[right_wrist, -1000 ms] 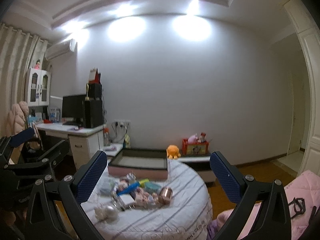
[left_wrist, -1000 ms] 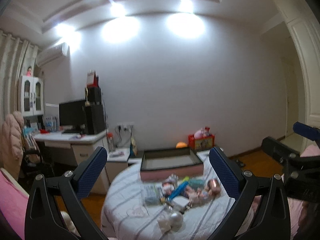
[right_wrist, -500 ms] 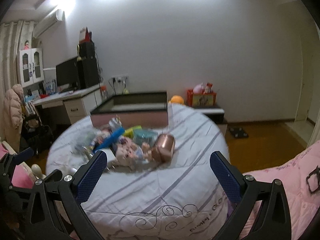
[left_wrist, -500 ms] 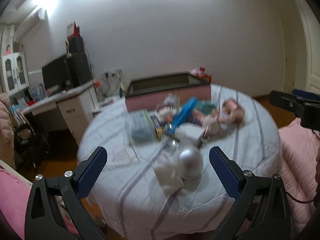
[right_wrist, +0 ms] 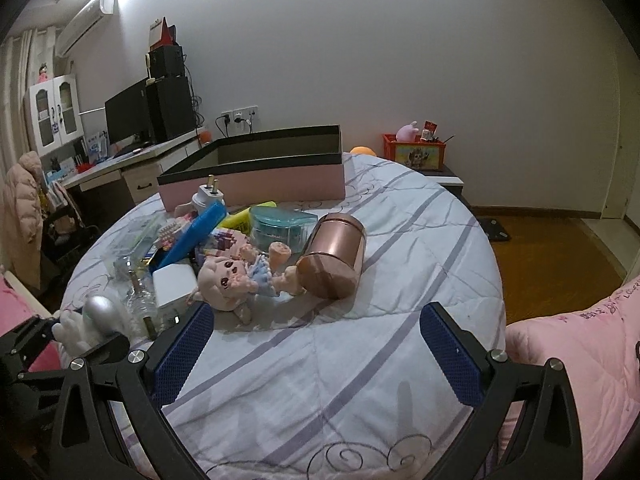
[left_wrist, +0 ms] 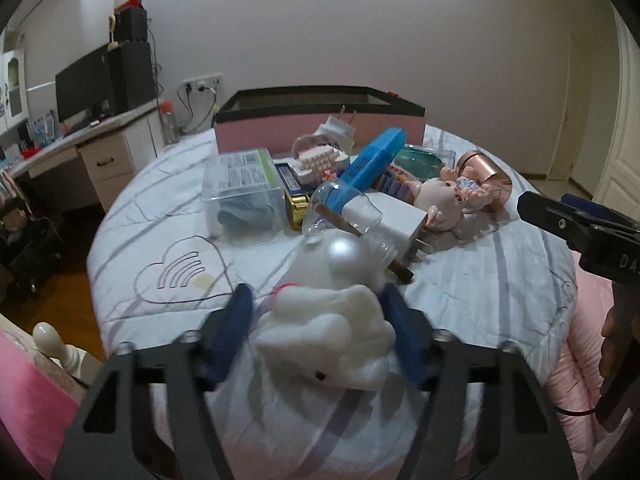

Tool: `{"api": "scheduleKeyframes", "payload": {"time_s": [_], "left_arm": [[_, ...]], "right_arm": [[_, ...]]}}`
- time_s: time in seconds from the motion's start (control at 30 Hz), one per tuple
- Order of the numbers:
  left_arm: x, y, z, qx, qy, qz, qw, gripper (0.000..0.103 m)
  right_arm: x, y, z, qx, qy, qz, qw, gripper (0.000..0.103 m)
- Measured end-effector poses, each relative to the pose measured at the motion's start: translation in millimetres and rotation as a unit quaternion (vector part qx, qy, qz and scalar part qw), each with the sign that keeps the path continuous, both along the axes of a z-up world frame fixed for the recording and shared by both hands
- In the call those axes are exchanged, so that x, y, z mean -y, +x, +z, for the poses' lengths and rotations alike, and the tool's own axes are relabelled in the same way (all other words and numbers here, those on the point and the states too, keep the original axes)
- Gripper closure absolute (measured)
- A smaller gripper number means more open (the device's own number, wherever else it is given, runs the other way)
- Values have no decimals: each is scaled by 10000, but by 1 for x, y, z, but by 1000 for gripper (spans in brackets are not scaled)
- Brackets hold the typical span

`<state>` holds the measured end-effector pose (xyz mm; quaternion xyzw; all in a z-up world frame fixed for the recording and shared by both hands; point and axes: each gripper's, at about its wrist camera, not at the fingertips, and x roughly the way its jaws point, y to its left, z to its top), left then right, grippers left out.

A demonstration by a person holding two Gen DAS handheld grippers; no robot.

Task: Organize rigid objects
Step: 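Lower both tools to the items, grasp the white astronaut figurine with the left tool, then grasp the rose-gold canister with the right tool while the left tool holds the astronaut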

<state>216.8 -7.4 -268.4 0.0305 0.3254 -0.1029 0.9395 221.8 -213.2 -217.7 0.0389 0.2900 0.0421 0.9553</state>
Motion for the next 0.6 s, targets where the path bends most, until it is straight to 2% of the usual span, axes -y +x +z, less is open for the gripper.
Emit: {"api": "scheduleKeyframes", "payload": {"time_s": [0.03,0.27,0.4,0.5,0.6], "left_arm": [[0,4,-2,-42,-11,6,10000,46],[-6,7,4,-36,-160,11,9999,46],[-10,12,13,-10,-246,3,9997,46],[-14,14,21,51,-287,-7,9996,46],[-17,17,30,108,-326,-9,9994,46]], "right_arm": [[1,3,-1,-36,-7,7,10000,0],[9,26,-8,-282,-88,-101,9995,0],[11,47,-11,-448,-387,-295,9978,0],[20,58,-8,-450,-59,-314,9985,0],[23,71,-8,-494,-10,-251,9985,0]]}}
